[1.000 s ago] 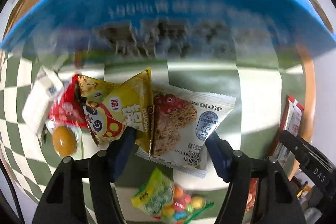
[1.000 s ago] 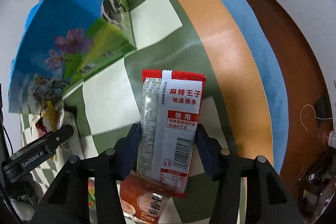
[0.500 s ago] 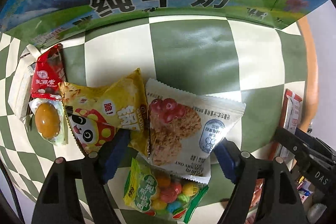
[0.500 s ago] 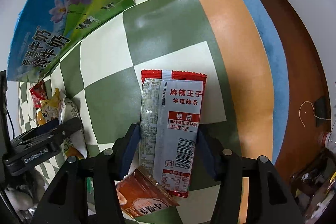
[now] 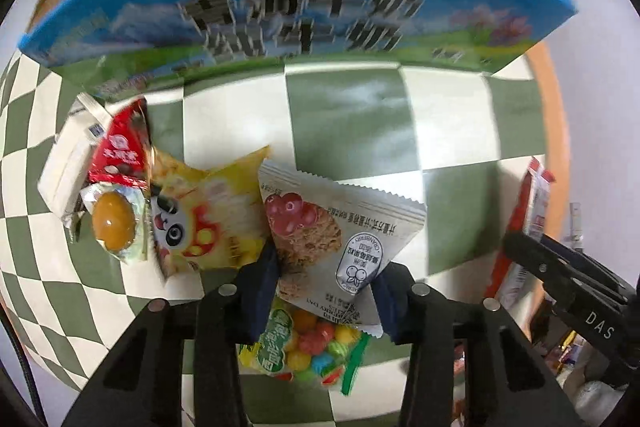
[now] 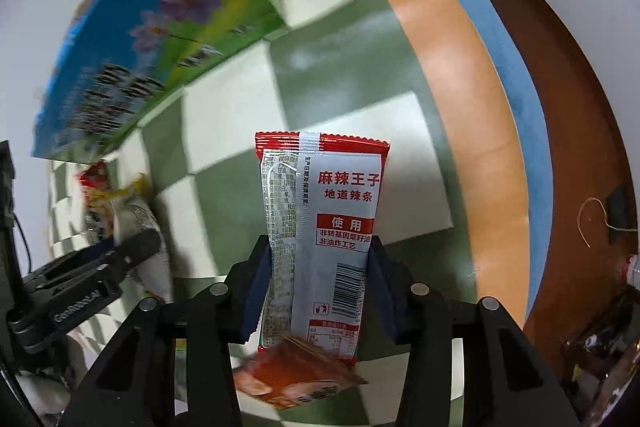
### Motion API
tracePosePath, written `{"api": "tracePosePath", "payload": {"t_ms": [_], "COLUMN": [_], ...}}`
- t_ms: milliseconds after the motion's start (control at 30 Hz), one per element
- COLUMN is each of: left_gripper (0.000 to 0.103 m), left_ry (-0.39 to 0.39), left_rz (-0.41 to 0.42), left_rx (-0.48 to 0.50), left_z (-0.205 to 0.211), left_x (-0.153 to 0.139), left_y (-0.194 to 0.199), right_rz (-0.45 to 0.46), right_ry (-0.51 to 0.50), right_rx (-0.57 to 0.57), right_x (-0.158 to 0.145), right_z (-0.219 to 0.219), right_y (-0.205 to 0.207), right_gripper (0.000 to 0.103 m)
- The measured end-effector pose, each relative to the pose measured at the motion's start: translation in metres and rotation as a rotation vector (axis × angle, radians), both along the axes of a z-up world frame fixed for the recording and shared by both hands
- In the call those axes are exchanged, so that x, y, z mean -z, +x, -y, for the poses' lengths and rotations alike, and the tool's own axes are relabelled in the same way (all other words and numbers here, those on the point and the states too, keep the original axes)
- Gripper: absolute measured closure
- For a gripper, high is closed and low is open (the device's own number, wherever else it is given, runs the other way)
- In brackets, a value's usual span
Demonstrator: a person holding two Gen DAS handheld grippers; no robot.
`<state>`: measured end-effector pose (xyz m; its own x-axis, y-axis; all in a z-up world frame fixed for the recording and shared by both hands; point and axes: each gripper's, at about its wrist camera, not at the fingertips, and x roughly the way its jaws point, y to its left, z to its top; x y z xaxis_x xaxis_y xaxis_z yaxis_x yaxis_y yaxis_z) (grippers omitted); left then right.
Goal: Organize snacks
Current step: 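Carry both packs into the box and open both tools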
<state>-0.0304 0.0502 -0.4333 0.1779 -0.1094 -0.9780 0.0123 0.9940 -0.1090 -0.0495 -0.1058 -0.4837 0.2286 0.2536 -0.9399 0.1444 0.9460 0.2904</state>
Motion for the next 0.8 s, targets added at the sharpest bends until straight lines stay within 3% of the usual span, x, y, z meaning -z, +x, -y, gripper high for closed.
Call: {"api": "tracePosePath", "payload": {"t_ms": [133,233,333,467,567,600,633,667,733,800], "left_gripper": [0.062,0.055,0.044,0.034,0.036,0.041,0.056,0.059,0.059,0.060], "left_ry": [0.001,-0.073,-0.116,-0.164,-0.124,-0.103,-0.080,-0.069,-0.104,-0.091], "left_rz": [0.005,-0.133,-0.170,-0.178,-0.158,-0.145,-0.130,-0.116,-0.128,-0.117], "left_rx": [0.032,0.012,-0.018,-0.034,0.002,0.006,0.011,0.022,0.037,0.043], "left_z": [0.004,0.000,-0.005,0.000,0.010,0.016,0.021,0.028,0.035,0.040], "left_x": [0.001,0.037,0.060,0.067,0.066,0.063,0.062,0.057,0.050,0.042], "left_y": [0.003,0.014,0.017,0.023,0.026,0.025,0.032,0.031,0.028,0.024], "right_rz": [0.062,0.094,0.094,0.058,0.039,0.032,0.029,0.028,0.035,0.052], "right_ry": [0.031,0.038,0.028,0.048,0.064,0.071,0.075,0.076,0.074,0.071], "right_rx": [-0.032,-0.057,-0.066,-0.048,-0.034,-0.031,-0.031,-0.033,-0.037,-0.040], "right_x": [-0.029,-0.047,-0.047,-0.032,-0.021,-0.018,-0.018,-0.018,-0.020,-0.027], "right_z": [-0.011,-0.024,-0.029,-0.027,-0.028,-0.028,-0.028,-0.027,-0.028,-0.030], "right_y": [0.000,0.014,0.022,0.025,0.023,0.022,0.020,0.017,0.015,0.015], "right_gripper": [0.055,0.055,0.055,0.055,0.055,0.055,0.055,0.055,0.055,0.055]}}
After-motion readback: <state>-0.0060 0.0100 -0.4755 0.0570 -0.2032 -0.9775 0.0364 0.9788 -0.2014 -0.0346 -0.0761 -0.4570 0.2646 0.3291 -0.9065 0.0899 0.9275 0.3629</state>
